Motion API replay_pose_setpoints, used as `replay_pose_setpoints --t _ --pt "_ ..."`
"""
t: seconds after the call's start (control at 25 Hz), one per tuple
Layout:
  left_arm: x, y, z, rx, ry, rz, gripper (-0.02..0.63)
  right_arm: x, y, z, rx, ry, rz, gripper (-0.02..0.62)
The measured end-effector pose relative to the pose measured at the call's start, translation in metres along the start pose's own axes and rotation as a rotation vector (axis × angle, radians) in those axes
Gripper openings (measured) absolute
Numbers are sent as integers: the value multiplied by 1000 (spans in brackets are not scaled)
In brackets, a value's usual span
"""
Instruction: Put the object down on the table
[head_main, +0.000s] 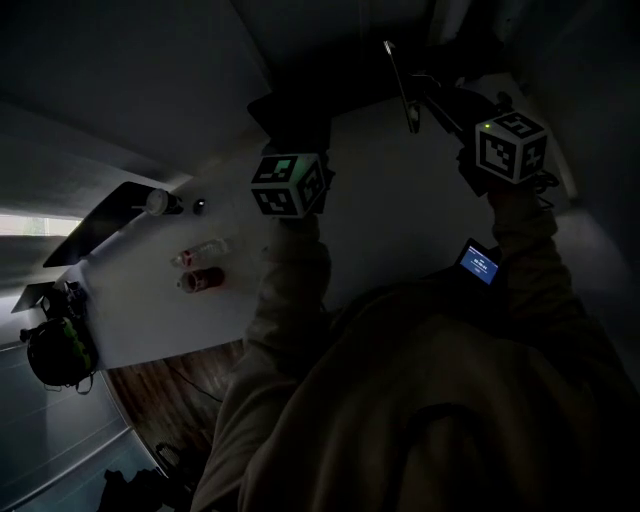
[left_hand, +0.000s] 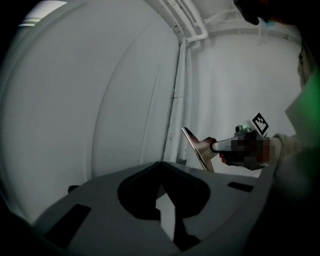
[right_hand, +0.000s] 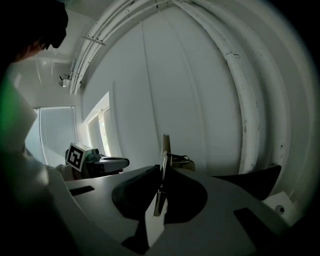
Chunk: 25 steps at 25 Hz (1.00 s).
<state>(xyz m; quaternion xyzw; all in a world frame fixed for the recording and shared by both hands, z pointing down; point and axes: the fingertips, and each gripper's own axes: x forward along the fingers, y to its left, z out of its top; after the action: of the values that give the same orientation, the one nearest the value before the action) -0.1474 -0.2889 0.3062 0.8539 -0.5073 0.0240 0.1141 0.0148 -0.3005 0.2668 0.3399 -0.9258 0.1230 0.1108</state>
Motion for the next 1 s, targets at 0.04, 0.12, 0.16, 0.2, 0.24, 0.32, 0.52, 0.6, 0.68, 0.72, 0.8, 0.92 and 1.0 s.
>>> replay_pose_setpoints --t 0.04,0.12,0.16,0.2,0.24,0.32,0.52,0.6,0.68,0.72,0.8,0.92,1.0 --pt "3 2 1 -3 -5 5 5 2 -2 2 -3 -1 5 38" --pt "7 4 7 -3 -15 14 5 6 -7 9 -2 -10 20 38" --pt "7 3 10 2 -19 19 5 7 -10 12 -4 -16 29 38" --pt "6 3 13 12 -22 26 5 8 -11 15 -7 -22 39 38" --pt "4 4 15 24 -24 35 5 10 -13 17 -12 -30 49 38" --pt "2 8 15 45 -26 53 5 12 -15 18 -17 -49 66 38" --pt "6 21 20 31 -37 76 5 21 -16 28 -32 -55 92 38" --pt "9 16 20 31 -27 71 5 21 -19 28 -32 -42 100 38" --pt "13 12 21 25 -19 60 5 22 -27 28 -19 -38 104 38" --pt "15 10 20 21 -16 55 5 22 -32 28 -14 -37 104 38" --pt "16 9 18 21 -10 54 5 23 -37 25 -10 -39 103 38" --pt "13 13 16 33 -5 70 5 26 -38 19 -8 -45 112 38" --pt "13 16 18 39 -4 82 5 30 -37 20 -11 -43 118 38"
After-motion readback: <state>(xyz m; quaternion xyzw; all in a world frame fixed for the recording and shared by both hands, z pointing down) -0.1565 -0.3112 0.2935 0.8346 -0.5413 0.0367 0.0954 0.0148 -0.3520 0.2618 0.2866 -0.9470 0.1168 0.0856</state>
